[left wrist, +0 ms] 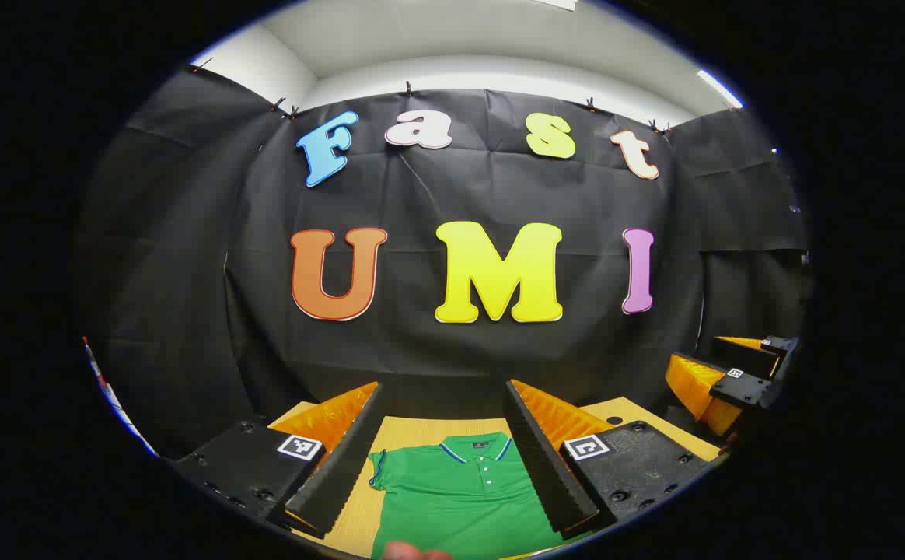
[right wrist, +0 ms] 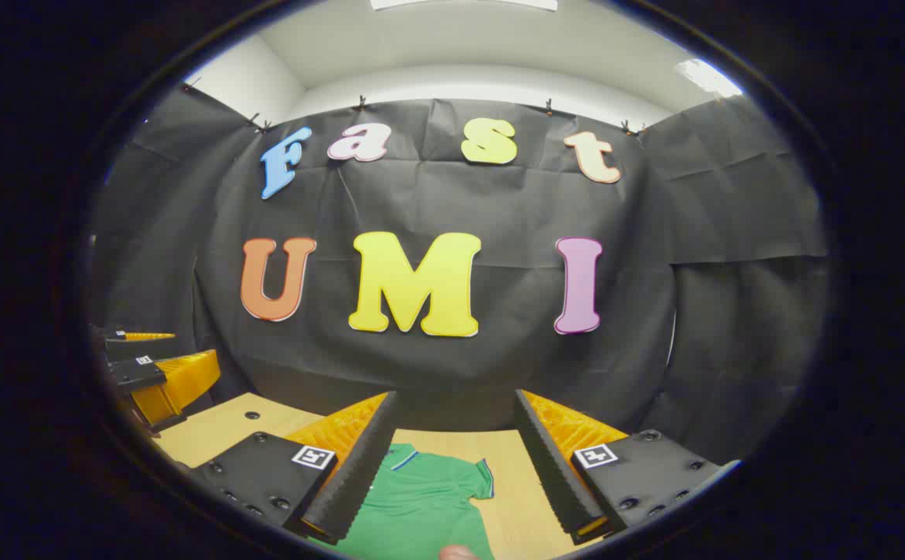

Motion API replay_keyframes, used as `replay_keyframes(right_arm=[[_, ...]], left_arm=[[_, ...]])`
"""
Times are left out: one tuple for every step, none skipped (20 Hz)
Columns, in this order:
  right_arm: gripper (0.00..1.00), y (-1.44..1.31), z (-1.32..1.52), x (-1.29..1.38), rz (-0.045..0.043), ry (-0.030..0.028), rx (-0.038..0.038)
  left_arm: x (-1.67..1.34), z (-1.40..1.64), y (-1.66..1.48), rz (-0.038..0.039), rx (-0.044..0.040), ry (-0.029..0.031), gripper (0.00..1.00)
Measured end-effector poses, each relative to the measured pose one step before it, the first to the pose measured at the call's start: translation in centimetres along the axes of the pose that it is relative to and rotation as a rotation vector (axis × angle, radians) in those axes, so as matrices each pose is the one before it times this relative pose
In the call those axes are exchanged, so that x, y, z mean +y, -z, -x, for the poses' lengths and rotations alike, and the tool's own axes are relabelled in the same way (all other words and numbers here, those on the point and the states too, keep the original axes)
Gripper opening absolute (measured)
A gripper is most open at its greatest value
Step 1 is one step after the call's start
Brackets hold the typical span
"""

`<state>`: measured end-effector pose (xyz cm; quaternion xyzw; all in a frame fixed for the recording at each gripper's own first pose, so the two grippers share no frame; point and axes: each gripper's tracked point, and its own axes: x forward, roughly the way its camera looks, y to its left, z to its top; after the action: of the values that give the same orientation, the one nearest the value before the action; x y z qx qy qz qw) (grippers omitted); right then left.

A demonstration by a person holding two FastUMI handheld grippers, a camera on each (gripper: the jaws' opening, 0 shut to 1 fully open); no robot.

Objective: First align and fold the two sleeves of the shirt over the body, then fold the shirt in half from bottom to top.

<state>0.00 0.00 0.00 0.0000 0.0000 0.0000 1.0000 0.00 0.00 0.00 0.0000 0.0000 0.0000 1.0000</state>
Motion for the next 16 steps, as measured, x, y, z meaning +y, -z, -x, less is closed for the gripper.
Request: replay_keyframes(right_arm=[[0.95,-0.052,-0.309,-0.041,-0.00198,-0.00153,0.00246],[0.94,0.000,-0.142,-0.051,0.00157,-0.00387,0.00086],[0.94,0.001,-0.167,-0.060,0.00112,-0.00071,0.00095],[0.97,0.023,-0.273,-0.149,-0.00370,-0.00108,0.00064],[0.96,0.094,-0.222,-0.212,0.00329,0.00765,0.00540],[0.95,0.445,-0.163,-0.342,0.00631,0.00832,0.01206],[0.95,0.255,-0.213,0.004,0.00385,-0.00234,0.00981],[0.94,0.158,-0.278,0.089,-0.00183,-0.00228,0.00839],[0.94,0.081,-0.242,-0.040,-0.00201,-0.00265,0.00486],[0.94,-0.049,-0.045,-0.133,-0.00016,-0.00188,0.00180],[0.94,-0.201,-0.118,-0.074,0.00066,-0.00640,-0.00408],[0.96,-0.248,-0.010,-0.033,0.00267,-0.00433,-0.00671],[0.94,-0.086,-0.156,-0.131,0.00476,-0.00099,-0.00333],[0.94,0.191,-0.314,-0.143,0.00802,0.00141,0.00285],[0.94,0.341,-0.300,-0.126,0.00459,-0.00143,0.00919],[0.94,0.326,-0.031,0.019,0.00041,-0.00479,0.01099]], left_arm=[[-0.012,-0.233,-0.100,0.00029,-0.00098,0.00014,0.97],[-0.129,-0.149,-0.027,-0.00004,-0.00065,0.00031,0.97],[0.017,-0.185,0.069,-0.00159,0.00116,-0.00203,0.88],[-0.112,-0.094,0.098,0.00127,0.00031,0.00046,0.88],[-0.034,-0.224,0.100,0.00384,0.00328,-0.00114,0.97],[-0.074,-0.158,0.233,0.00385,0.00604,-0.00059,0.88],[-0.147,-0.166,0.183,0.00191,0.00455,0.00018,0.97],[-0.067,-0.192,0.027,-0.00101,0.00256,0.00188,0.97],[-0.186,-0.172,0.084,-0.00433,0.00034,0.00181,0.97],[-0.074,-0.045,-0.025,-0.00439,0.00009,0.00038,0.97],[-0.057,-0.099,-0.050,-0.00327,-0.00024,0.00137,0.97],[-0.083,-0.123,0.167,-0.00027,0.00210,0.00145,0.97],[-0.178,-0.182,0.065,0.00077,0.00314,0.00315,0.97],[-0.202,-0.123,0.217,0.00053,0.00607,0.00239,0.97],[-0.225,-0.028,0.192,0.00119,0.00587,0.00215,0.97],[-0.267,-0.123,0.107,0.00059,0.00275,0.00392,0.97]])
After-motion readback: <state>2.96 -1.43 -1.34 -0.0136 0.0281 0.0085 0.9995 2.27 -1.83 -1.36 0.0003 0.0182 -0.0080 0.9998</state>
